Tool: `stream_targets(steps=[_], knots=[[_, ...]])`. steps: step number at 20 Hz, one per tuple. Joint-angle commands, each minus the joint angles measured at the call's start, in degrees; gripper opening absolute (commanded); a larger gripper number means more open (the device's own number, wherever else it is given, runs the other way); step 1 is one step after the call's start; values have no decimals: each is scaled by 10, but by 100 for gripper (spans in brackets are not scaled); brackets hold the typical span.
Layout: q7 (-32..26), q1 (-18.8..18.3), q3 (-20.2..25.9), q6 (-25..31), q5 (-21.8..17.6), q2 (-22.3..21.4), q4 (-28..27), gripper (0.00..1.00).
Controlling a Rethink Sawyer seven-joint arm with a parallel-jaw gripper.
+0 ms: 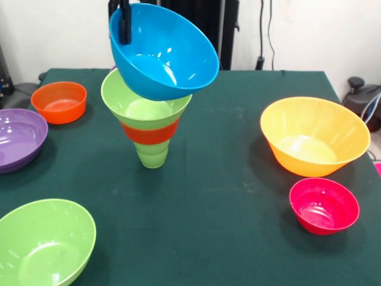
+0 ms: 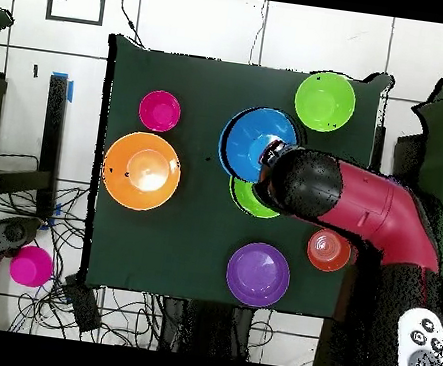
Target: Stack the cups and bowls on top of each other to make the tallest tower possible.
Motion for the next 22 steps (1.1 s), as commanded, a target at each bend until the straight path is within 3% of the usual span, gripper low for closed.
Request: stream_targets(steps=[1,22], knots=[[-93,-4,56,3,-39,12,26,0],[-55,-1,55,-30,-32,10,57,0]])
